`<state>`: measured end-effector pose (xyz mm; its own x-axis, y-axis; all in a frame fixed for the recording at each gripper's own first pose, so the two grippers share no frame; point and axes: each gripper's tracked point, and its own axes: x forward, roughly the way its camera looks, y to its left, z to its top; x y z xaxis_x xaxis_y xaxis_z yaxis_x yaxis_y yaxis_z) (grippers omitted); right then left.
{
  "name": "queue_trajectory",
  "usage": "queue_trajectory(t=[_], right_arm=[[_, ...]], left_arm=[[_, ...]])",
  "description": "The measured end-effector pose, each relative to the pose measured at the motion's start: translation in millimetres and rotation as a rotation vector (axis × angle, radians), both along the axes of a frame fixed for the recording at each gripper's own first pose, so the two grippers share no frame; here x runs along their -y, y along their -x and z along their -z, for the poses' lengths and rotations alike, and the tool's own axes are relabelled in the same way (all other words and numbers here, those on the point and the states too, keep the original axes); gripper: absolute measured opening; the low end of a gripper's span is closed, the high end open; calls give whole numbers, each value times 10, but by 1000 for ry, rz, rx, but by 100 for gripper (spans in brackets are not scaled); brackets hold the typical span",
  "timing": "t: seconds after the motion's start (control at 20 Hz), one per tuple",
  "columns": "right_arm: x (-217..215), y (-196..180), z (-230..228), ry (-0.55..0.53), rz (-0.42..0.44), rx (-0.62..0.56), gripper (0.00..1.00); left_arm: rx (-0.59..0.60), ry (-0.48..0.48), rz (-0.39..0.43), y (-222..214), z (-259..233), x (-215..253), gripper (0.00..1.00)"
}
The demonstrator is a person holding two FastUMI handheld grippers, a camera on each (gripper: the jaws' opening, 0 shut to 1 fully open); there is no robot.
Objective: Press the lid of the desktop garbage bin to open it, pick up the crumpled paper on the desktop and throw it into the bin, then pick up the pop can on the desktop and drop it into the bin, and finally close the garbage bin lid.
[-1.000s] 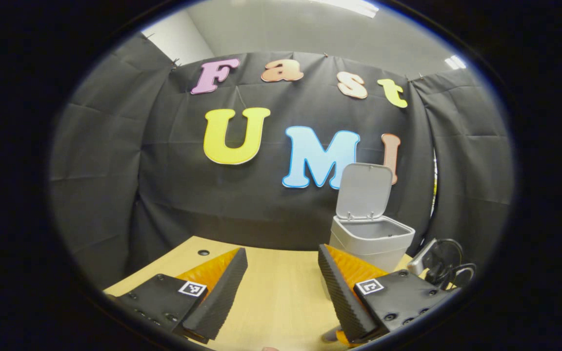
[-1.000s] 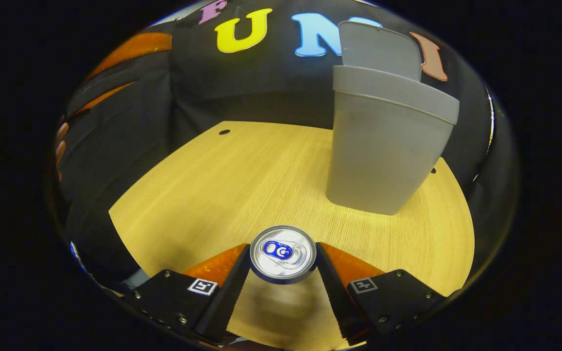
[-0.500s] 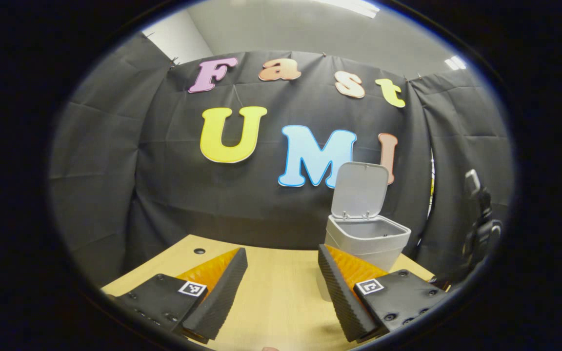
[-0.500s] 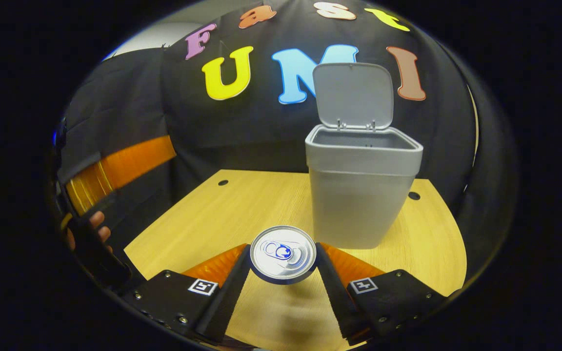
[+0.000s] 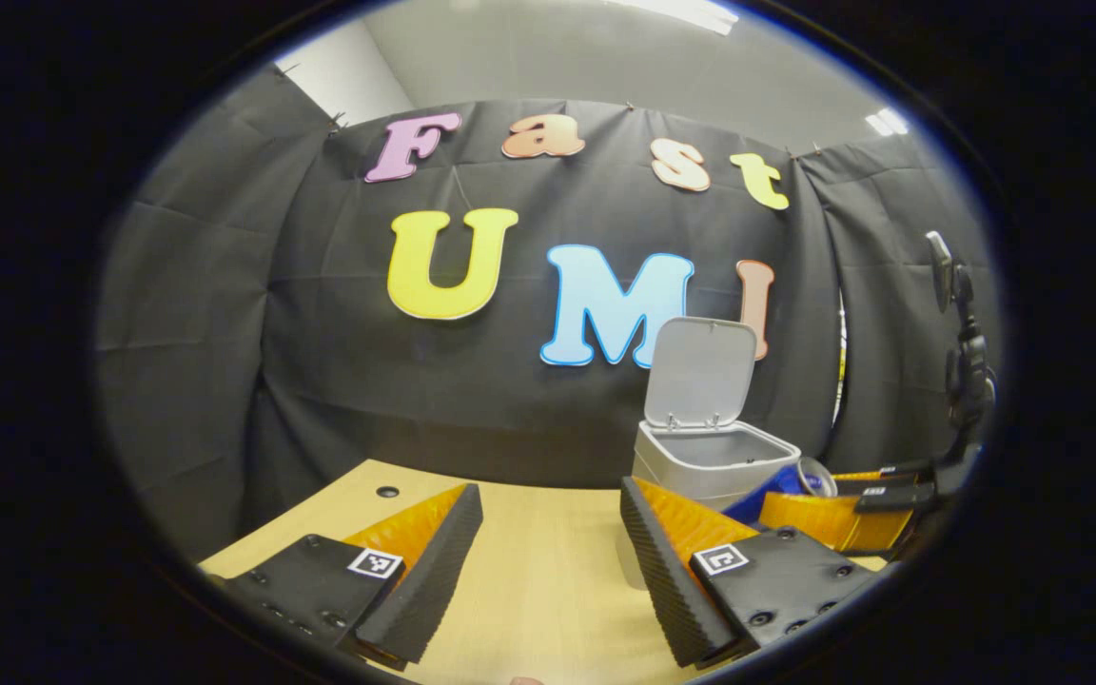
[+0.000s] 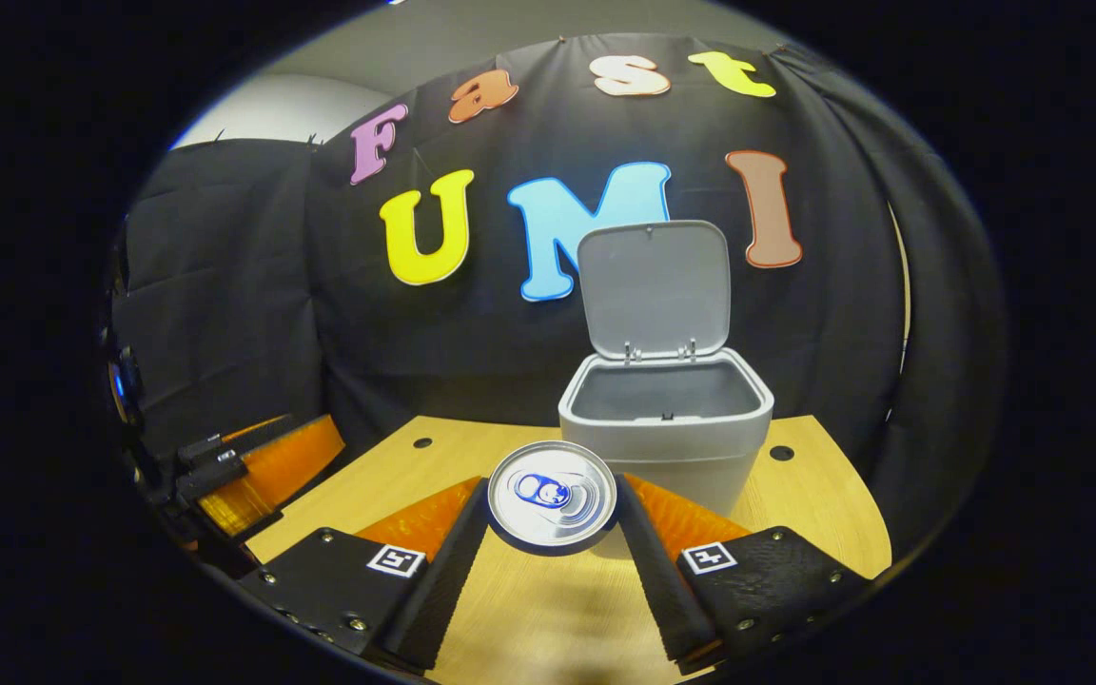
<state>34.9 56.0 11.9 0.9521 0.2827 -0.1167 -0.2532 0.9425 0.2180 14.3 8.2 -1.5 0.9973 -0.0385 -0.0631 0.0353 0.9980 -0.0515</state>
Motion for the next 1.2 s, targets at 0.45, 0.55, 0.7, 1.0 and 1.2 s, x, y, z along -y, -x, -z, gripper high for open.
queue_trajectory(t=[0.45, 0.55, 0.7, 1.0, 1.2], right_arm=[[268, -369, -550, 23, 86, 160, 83], [293, -487, -615, 41, 107, 182, 83], [362, -685, -616, 89, 147, 204, 83], [312, -993, -470, 159, 171, 198, 83], [241, -1055, -385, 183, 144, 179, 83]], left_arm=[[15, -12, 3, -76, -50, 18, 95], [18, -11, 3, -89, -53, 23, 95], [15, 6, 1, -79, -23, 21, 95], [-1, 28, -26, -48, 42, -53, 95], [1, 23, -38, -37, 15, -72, 95]])
